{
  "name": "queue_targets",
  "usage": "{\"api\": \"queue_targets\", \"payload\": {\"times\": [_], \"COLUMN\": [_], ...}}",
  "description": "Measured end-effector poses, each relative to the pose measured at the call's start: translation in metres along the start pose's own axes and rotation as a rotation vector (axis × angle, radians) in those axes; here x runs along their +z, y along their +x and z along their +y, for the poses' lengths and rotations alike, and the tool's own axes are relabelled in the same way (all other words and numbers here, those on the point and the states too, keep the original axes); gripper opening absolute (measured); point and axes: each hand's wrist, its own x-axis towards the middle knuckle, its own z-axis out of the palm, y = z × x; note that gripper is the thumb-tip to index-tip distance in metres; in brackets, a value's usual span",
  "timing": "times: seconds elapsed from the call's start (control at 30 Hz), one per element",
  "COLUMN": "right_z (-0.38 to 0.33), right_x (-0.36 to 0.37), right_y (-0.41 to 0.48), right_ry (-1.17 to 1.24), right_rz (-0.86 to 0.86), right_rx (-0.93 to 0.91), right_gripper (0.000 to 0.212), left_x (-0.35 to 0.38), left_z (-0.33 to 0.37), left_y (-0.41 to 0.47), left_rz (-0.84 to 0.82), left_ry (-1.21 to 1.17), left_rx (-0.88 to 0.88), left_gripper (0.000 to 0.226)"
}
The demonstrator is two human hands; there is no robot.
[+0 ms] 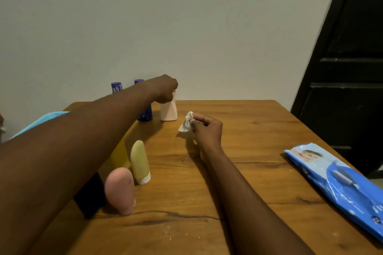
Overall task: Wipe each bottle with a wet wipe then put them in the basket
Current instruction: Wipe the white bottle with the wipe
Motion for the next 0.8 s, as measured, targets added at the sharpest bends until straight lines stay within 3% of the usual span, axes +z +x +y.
{"api": "queue_targets", "payload": {"times": [0.37, 0.63, 0.8], "right_z": [-0.011, -0.029, -0.031], "right_x": [-0.019, -0.05, -0.081], "right_y": [-0.023, -0.069, -0.11], "right_ry": [0.037, -0.034, -0.094], "right_rz": [0.041, 0.095, 0.069], "right_rx": [-0.018, -0.252, -0.306], "right_gripper": [0.024, 0.023, 0.022], "left_x": [-0.021, -0.043, -0.047], "left_z": [0.017, 0.071, 0.106], "left_y": [-0.03, -0.095, -0.14], "left_rz": [0.004, 0.016, 0.014], "left_ry": [-0.155, -0.409, -0.602], "left_rx": [-0.051, -0.011, -0.004], "left_gripper": [0.043, 0.037, 0.03]}}
